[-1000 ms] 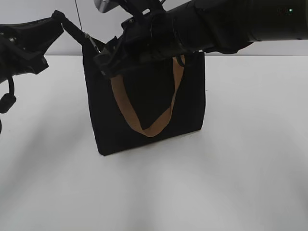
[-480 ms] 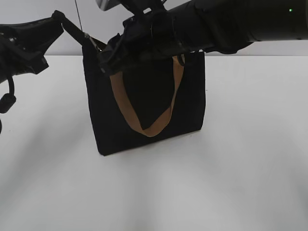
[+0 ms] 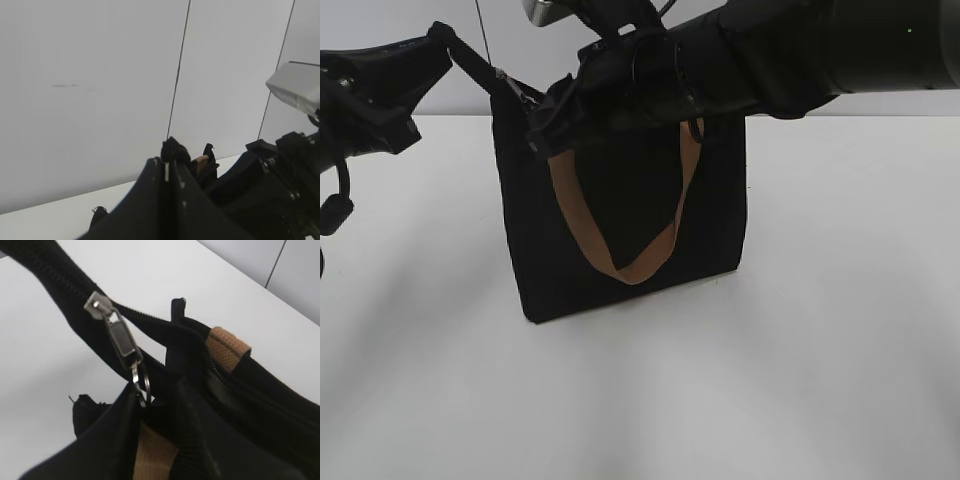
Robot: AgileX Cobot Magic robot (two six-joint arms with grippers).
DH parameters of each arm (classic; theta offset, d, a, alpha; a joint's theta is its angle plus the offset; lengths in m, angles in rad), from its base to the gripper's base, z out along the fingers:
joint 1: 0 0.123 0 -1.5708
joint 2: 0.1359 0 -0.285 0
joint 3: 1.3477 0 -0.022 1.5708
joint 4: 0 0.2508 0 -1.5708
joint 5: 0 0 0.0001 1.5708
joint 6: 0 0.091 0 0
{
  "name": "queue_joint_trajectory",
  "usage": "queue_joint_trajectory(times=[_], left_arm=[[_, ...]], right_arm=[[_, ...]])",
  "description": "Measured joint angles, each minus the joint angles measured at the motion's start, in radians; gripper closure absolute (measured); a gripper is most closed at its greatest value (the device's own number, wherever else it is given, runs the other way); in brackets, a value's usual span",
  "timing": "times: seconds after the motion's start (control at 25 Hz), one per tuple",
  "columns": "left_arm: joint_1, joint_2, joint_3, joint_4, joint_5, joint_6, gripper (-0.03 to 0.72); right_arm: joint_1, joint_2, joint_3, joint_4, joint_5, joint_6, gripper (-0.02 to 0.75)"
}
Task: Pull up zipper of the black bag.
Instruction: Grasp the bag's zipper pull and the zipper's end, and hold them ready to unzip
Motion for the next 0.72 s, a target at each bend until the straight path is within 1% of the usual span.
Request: queue_joint_trajectory(times=[0.04,0.16,0.2,0.24,0.72], left_arm=[[0.000,0.000,0.000,0.000,0.000,0.000,0.687],[0.000,0.000,0.000,-0.001,0.000,0.000,0.687],[0.000,0.000,0.000,-0.001,0.000,0.000,0.687],[0.000,0.000,0.000,-0.001,0.000,0.000,0.687],[0.000,0.001,0.000,-0.018,0.008,0.000,0.687]], right_arm=[[0.000,0.000,-0.001,0.000,0.000,0.000,0.573],[0.000,0.000,-0.001,0.000,0.000,0.001,0.707],[0.000,0.000,-0.001,0.000,0.000,0.001,0.737],[0.000,0.000,-0.001,0.001,0.000,0.001,0.750],[-0.011,0.000,-0.001,0.000,0.021,0.009,0.753]])
